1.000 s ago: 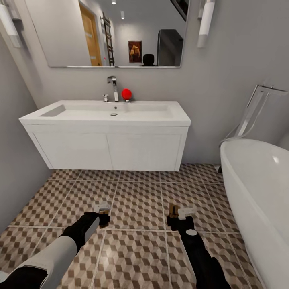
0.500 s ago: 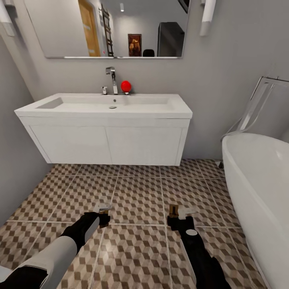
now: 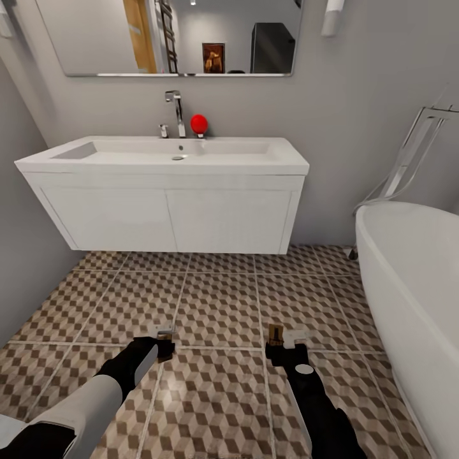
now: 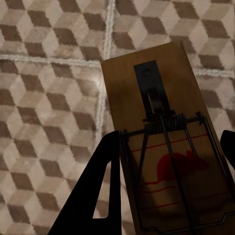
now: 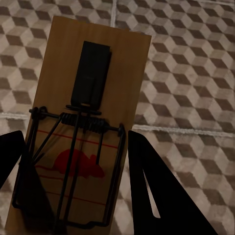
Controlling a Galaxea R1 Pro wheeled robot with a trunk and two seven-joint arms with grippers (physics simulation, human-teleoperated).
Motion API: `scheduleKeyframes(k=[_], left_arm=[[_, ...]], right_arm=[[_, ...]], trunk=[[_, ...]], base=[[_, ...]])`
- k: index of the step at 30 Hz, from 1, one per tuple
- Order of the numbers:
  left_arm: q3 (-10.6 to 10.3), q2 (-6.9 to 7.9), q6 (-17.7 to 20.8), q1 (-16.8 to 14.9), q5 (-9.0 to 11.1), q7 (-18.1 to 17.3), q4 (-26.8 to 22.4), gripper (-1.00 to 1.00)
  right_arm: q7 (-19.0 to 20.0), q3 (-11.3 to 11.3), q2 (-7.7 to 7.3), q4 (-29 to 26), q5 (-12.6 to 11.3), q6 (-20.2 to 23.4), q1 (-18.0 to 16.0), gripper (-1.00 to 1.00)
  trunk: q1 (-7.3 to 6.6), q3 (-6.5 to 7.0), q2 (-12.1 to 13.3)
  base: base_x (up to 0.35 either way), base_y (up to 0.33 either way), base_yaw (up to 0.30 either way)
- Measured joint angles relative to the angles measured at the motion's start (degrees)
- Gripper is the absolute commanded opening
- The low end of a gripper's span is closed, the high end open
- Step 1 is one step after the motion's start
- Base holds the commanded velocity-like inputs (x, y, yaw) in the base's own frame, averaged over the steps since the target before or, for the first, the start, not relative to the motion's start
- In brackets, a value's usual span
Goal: Take the four mousetraps from the cabinet in the bathroom and place them on the bathroom floor. Make sure all four end up on the same floor surface, and ensure that at least two of them are either under or directly next to the same bathroom sink.
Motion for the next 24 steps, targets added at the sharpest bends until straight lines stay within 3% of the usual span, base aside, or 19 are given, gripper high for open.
scheduleKeyframes(k=[21, 24], left_arm=[[0.0, -0.02, 0.0, 0.0, 0.0, 0.0, 0.0, -1.00], [-0.1, -0.05, 0.0, 0.0, 0.0, 0.0, 0.0, -1.00]], right_arm=[[0.0, 0.0, 0.00, 0.0, 0.0, 0.0, 0.0, -1.00], [0.0, 0.0, 0.00, 0.0, 0.0, 0.0, 0.0, -1.00]], trunk=[[4.61, -5.68, -8.4], [4.70, -6.62, -8.5]], base=[[0.000, 0.000, 0.000], [0.000, 0.000, 0.000]])
